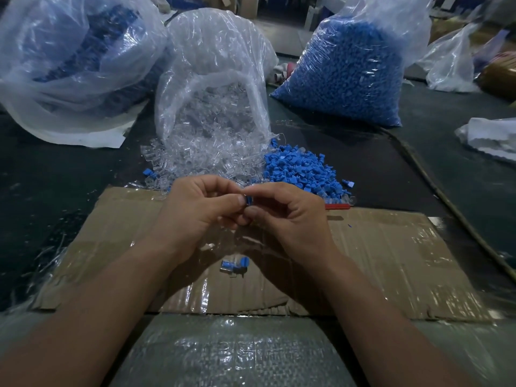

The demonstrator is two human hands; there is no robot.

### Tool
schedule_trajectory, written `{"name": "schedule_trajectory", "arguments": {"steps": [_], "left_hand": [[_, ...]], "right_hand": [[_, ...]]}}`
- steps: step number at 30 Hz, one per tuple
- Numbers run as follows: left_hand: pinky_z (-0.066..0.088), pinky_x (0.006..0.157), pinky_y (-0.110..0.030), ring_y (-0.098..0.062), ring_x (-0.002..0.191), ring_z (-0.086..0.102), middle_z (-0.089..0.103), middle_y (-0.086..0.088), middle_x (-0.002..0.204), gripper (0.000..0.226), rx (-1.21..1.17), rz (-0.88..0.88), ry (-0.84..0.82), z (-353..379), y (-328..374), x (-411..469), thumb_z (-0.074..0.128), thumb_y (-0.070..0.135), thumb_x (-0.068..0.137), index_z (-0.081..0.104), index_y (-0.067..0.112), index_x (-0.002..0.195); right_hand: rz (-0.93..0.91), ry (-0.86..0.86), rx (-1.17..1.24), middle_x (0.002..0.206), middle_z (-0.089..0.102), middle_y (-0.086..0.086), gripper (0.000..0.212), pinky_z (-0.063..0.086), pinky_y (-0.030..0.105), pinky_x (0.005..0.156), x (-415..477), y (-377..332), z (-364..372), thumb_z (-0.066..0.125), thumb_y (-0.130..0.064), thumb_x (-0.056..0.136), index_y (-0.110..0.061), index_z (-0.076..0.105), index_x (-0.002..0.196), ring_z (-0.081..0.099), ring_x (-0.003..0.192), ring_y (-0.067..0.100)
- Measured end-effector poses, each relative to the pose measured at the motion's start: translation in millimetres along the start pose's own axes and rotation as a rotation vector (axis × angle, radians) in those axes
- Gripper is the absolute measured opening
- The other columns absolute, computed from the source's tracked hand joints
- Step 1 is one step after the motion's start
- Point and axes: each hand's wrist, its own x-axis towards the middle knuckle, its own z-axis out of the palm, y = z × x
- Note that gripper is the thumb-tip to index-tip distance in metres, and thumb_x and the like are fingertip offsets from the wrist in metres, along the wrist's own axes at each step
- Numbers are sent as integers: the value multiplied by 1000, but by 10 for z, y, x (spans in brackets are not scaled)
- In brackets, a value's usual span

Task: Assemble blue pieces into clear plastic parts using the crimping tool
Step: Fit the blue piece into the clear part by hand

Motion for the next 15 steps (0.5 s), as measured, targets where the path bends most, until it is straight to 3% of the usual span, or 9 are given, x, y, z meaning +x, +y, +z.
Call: {"name": "schedule_trajectory", "arguments": {"steps": [6,11,15], "left_hand": [[50,45,-18,-13,47,64,66,-9,55,10,-12,-46,-19,-3,4,-1,69,13,53,73,19,60],[48,44,-17,-14,45,63,66,-9,54,10,-19,-65,-19,-6,10,3,69,11,50,72,17,58],[49,44,-17,-14,45,63,66,-9,54,9,-10,-69,-24,-20,4,-3,69,12,51,72,17,57]], "right_hand": [[-115,9,-138,91,68,2,23,50,17,79,-4,3,-12,70,-5,74,-3,70,97,61,88,8],[-189,6,-218,87,71,8,17,53,30,73,-4,-1,-28,69,-4,76,-1,71,93,65,80,14],[-186,0,-235,86,71,8,18,53,29,73,-10,-28,-16,70,-4,75,-2,71,93,66,78,14]]}}
